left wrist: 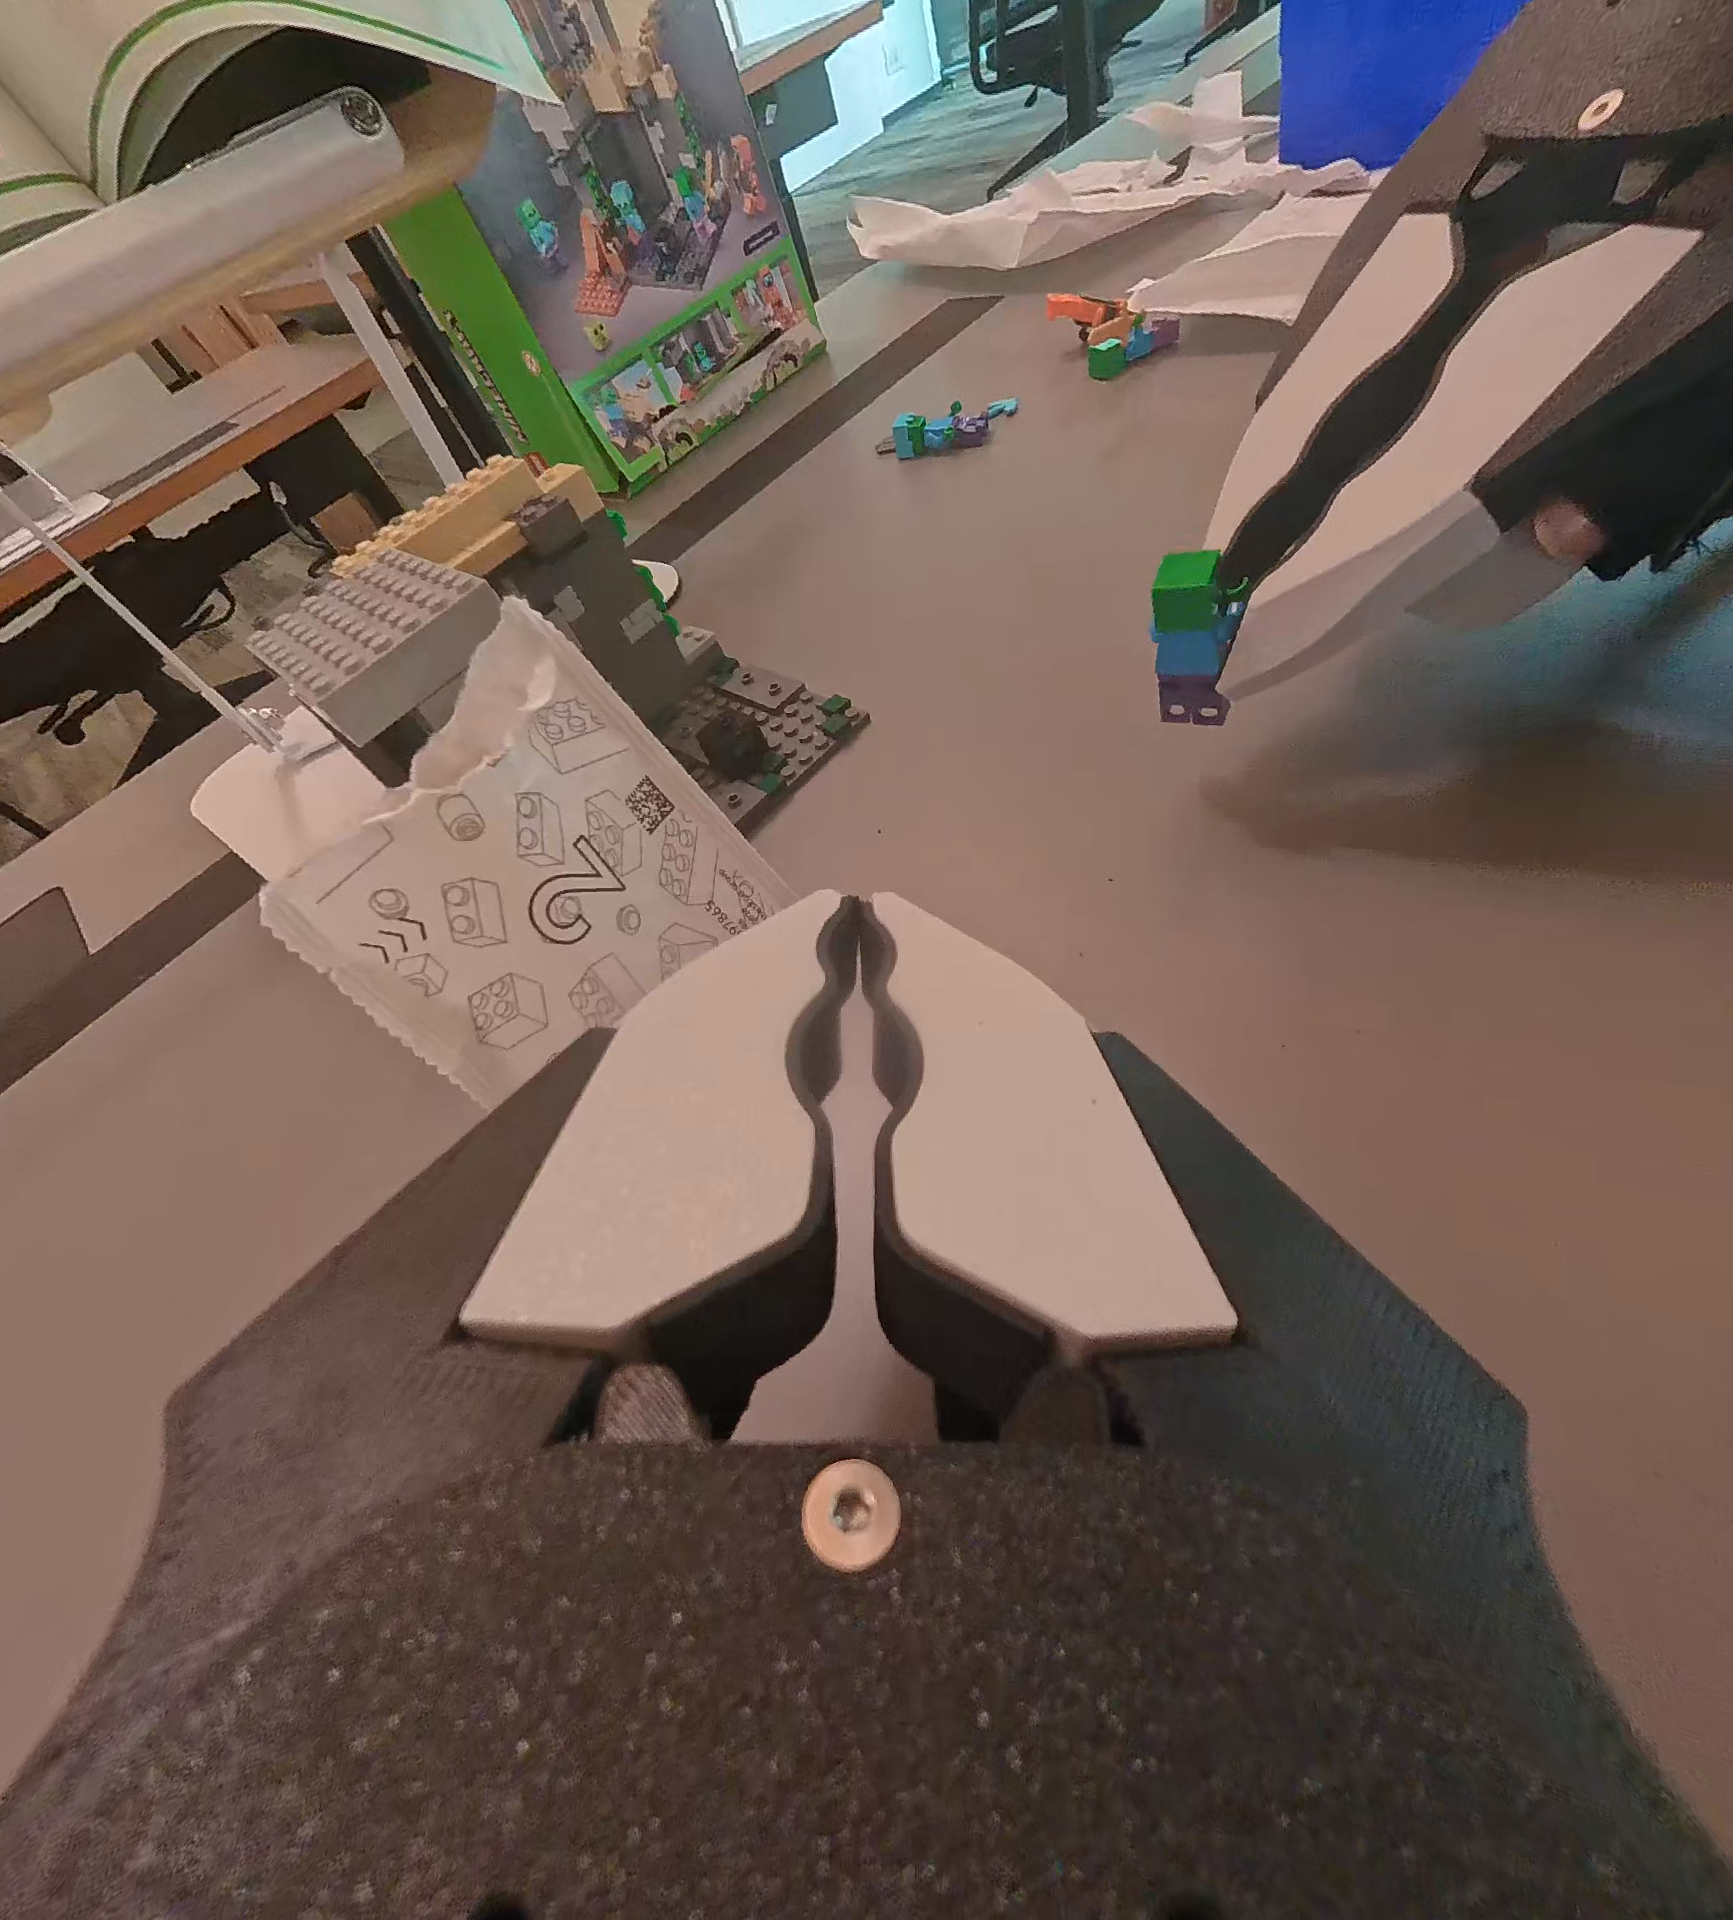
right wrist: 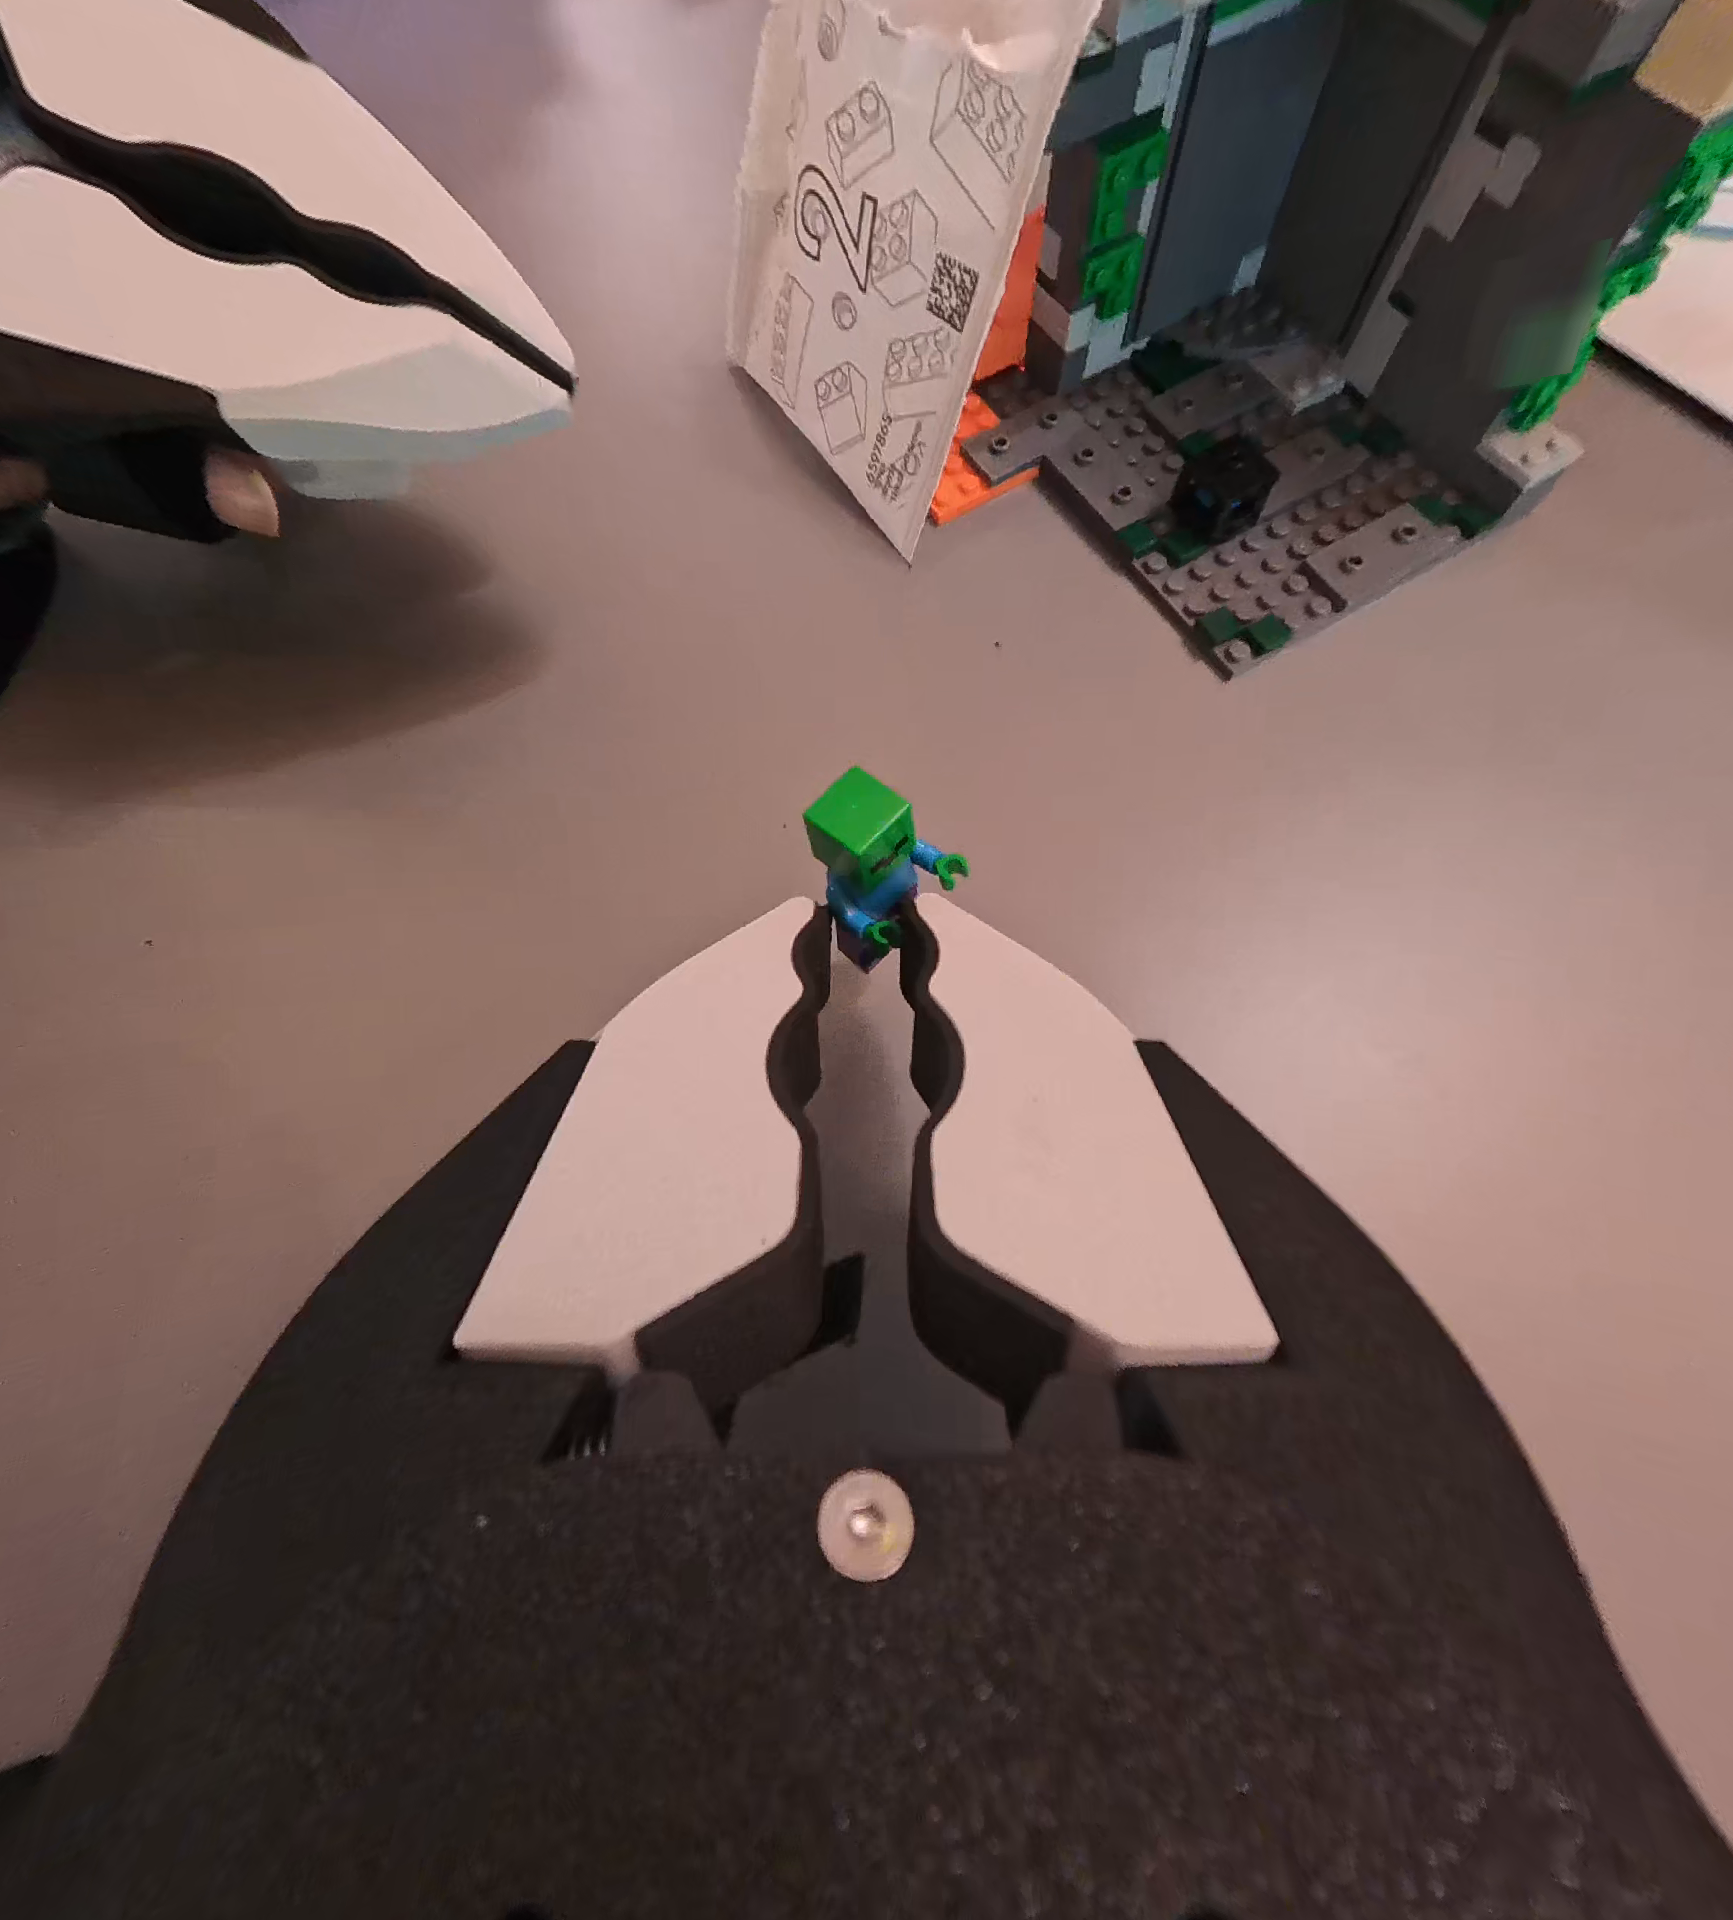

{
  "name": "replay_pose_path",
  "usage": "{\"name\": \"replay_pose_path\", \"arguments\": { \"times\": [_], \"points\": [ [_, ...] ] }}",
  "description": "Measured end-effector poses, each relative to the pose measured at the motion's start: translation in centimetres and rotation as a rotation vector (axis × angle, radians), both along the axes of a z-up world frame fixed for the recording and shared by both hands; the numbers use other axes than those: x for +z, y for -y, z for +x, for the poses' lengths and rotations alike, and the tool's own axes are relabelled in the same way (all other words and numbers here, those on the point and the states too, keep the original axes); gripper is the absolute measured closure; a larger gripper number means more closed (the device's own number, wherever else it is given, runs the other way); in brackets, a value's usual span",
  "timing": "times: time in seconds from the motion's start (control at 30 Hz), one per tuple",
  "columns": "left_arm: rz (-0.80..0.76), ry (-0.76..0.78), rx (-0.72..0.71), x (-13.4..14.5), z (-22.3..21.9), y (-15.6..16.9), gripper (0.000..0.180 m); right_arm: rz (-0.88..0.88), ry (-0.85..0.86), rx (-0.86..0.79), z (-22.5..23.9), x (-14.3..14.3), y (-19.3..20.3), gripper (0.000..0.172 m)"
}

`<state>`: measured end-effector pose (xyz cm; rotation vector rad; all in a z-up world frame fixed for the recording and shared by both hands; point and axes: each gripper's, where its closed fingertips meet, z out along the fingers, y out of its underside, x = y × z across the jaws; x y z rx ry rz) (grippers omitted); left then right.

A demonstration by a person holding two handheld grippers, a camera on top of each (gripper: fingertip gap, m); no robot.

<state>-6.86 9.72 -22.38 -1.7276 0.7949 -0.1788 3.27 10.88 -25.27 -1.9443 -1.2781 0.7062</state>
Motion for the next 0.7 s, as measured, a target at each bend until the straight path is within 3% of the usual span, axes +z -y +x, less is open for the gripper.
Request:
{"name": "replay_pose_path", "arguments": {
  "times": [0.13,0.4,0.7],
  "points": [
    [0.004,-0.011,-0.008,0.0,0.2,0.1,0.18,-0.039,-0.032,-0.015,0.0,0.0,-0.1,0.144],
    [0.002,-0.031,-0.026,-0.2,0.5,0.4,0.18,-0.041,-0.058,-0.021,0.3,0.4,-0.5,0.141],
    [-0.019,-0.053,-0.074,-0.7,1.3,0.9,0.18,0.048,0.173,0.242,-1.8,-2.9,1.5,0.122]
  ]
}}
